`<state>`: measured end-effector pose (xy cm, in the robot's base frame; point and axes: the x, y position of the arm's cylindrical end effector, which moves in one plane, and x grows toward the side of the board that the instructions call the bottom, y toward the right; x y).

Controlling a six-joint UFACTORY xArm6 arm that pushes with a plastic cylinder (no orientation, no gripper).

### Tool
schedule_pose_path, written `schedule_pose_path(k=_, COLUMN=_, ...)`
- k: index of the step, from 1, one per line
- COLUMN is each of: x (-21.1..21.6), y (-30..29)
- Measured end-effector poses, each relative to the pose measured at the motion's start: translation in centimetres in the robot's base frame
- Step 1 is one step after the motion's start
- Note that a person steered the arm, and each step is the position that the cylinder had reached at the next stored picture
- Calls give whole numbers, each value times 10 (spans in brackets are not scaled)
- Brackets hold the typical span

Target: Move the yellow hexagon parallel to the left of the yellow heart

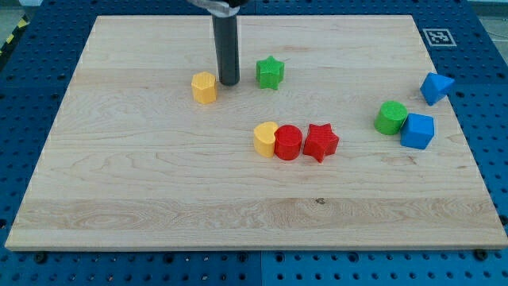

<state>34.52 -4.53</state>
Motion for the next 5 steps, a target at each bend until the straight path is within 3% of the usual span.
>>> schedule_pose_path(k=1, x=-21, y=-28)
schedule_pose_path(k=2, x=-9, y=-36)
schedule_pose_path(k=5, x=78, y=-41)
